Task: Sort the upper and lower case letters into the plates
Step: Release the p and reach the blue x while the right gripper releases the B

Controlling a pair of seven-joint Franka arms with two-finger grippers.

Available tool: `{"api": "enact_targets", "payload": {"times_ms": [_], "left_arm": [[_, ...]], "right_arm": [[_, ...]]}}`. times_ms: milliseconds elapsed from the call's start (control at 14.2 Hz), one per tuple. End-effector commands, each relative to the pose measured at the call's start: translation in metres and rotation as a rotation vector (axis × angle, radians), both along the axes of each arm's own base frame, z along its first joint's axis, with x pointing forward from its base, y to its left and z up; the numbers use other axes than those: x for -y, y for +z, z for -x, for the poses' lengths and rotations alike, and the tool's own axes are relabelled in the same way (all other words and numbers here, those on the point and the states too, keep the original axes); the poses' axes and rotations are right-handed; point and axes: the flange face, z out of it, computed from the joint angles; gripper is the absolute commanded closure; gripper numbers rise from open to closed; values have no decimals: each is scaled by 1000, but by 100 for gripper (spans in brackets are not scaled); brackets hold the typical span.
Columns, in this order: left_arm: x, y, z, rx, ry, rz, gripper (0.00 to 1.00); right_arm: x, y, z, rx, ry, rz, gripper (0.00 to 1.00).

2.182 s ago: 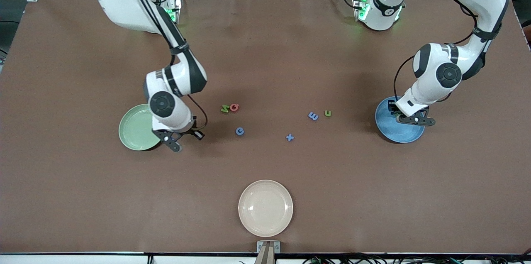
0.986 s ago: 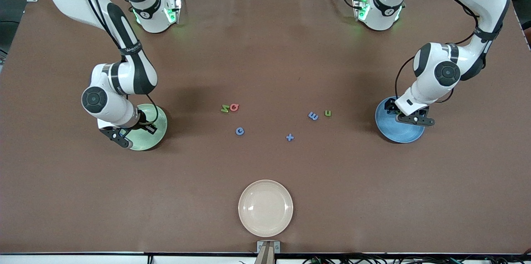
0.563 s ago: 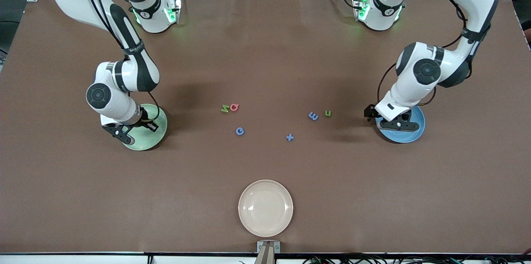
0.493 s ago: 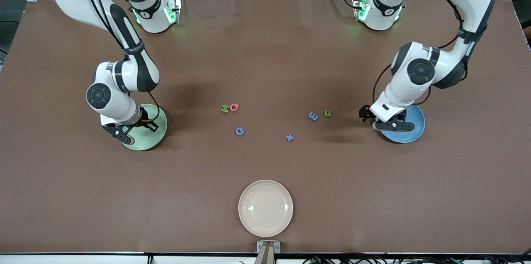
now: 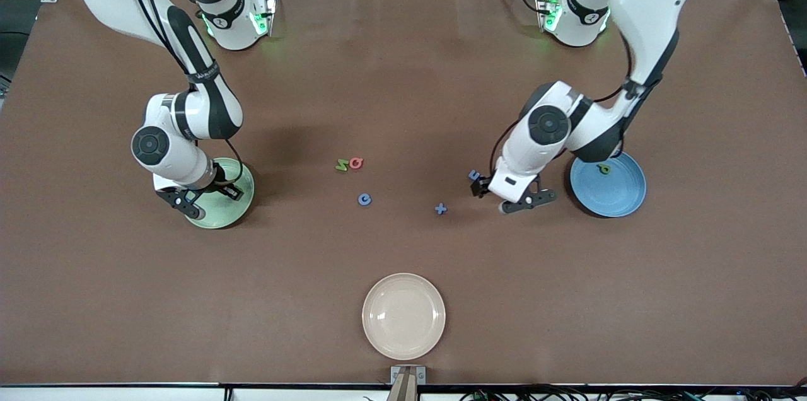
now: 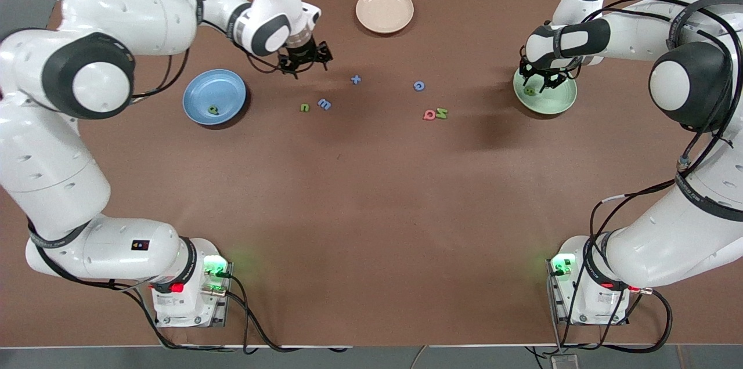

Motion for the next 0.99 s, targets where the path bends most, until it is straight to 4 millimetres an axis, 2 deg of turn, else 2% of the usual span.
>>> {"api": "enact_targets", "payload": {"times_ms": [0, 141, 352, 774, 915], "left_arm": [[40, -20, -15, -29, 179, 16, 1], [63, -30, -19, -26, 275, 14, 1], [91, -53, -21, 21, 294, -36, 1], [112, -65, -26, 13, 284, -55, 1], [114, -68, -24, 11, 279, -57, 1]], "right_arm": [[1, 5, 5, 1, 14, -5, 0], [-1, 12, 1, -19, 17, -7, 0], [-23, 45, -20, -68, -8, -19, 0], [-122, 72, -33, 5, -152, -44, 0], [-138, 72, -38, 9, -195, -67, 0]]}}
